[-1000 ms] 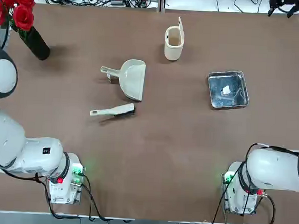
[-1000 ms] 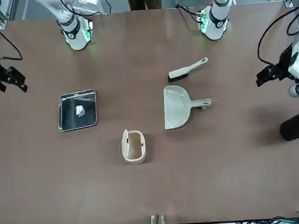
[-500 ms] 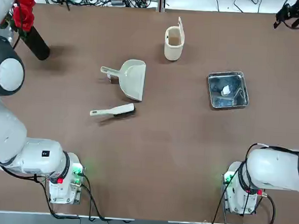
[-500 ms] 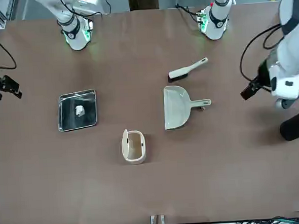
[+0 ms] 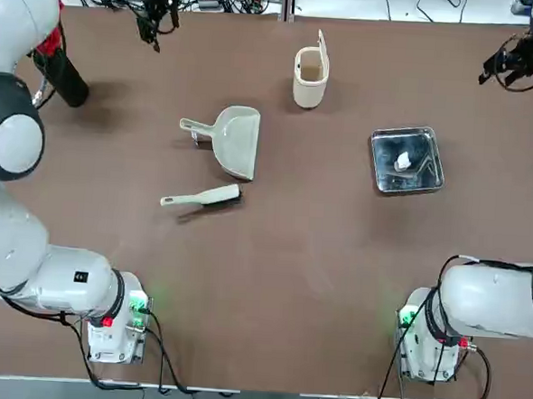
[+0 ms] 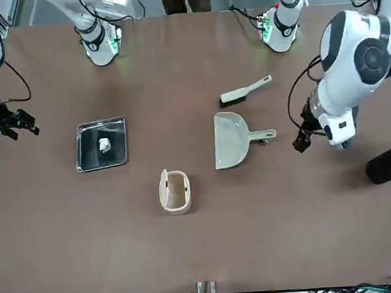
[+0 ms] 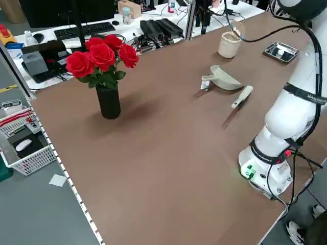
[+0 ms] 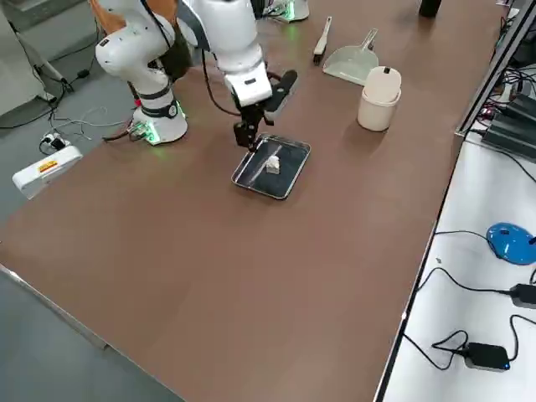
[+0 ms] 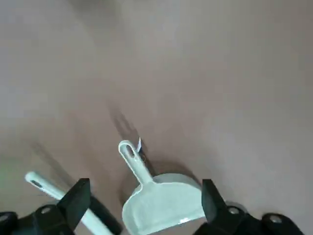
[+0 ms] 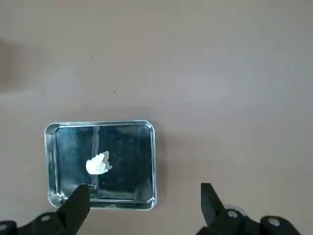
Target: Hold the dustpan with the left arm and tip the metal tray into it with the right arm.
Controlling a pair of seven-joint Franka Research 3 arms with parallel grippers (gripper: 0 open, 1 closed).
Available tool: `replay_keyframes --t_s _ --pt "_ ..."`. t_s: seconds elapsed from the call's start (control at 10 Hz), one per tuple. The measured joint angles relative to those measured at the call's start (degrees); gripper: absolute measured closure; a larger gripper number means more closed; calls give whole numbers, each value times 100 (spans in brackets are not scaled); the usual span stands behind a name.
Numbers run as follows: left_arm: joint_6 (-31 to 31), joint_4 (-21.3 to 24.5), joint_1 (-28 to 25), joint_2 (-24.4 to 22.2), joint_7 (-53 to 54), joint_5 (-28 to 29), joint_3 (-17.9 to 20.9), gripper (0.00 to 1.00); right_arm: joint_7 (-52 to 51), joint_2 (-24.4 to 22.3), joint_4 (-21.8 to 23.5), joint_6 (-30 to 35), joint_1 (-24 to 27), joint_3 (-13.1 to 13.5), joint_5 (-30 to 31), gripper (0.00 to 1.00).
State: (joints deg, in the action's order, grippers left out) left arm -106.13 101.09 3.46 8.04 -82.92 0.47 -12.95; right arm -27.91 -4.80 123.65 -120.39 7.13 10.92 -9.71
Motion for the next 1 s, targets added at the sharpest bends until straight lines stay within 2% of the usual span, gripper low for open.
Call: replay_keyframes --t_s 0.2,0.4,0.7,1.0 --pt "-520 685 -9 -227 -615 -67 -112 0 -738 534 43 -320 3 171 -422 0" --pt "-1260 1307 -6 -302 -1080 -292 -202 0 -930 1011 140 -723 8 225 -761 0" --pt "-2476 2163 -3 -287 -2008 -309 -410 2 -1154 1370 581 -1366 6 221 -980 0" --pt "-2940 2377 16 -30 -2504 -87 -506 3 -1623 1911 657 -1732 1 216 -1353 0"
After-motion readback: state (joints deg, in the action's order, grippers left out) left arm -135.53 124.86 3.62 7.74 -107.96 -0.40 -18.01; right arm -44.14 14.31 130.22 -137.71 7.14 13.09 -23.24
